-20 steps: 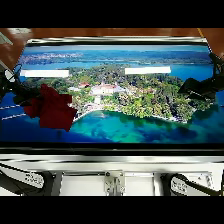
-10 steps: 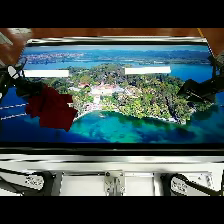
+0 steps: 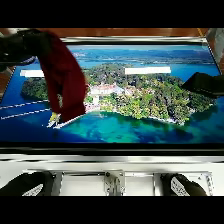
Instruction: Fold the shirts.
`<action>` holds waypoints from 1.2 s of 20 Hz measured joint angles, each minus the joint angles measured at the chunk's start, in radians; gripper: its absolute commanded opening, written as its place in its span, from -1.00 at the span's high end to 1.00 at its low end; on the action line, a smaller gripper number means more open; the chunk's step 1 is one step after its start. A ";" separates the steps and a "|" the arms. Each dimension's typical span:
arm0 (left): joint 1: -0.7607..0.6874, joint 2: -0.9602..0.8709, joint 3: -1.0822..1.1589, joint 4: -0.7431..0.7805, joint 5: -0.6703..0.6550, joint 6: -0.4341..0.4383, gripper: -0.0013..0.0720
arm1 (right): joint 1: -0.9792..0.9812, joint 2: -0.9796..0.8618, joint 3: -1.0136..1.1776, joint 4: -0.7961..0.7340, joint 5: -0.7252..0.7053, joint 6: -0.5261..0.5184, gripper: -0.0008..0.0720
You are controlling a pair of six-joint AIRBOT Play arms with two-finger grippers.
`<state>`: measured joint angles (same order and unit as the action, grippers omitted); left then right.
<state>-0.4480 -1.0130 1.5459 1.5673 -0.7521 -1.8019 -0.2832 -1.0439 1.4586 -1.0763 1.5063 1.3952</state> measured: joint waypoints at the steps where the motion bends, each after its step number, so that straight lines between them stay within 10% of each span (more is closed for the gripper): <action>1: -0.053 0.019 0.000 0.000 0.024 -0.025 0.85 | 0.000 0.039 0.000 0.016 0.008 -0.008 -0.88; 6: -0.220 -0.018 0.000 0.003 0.056 -0.080 0.85 | 0.000 0.169 -0.001 0.042 0.053 -0.023 -0.88; 12: -0.257 -0.134 -0.019 0.146 -0.216 -0.089 0.85 | 0.000 0.203 -0.206 0.030 0.099 -0.027 -0.88; 24: -0.262 -0.190 -0.222 0.181 -0.351 -0.092 0.85 | 0.000 -0.121 -0.727 0.290 -0.343 -0.095 -0.88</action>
<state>-0.7105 -1.2026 1.3235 1.7485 -1.1030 -1.8942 -0.2832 -1.1645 0.7319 -0.7864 1.1629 1.3003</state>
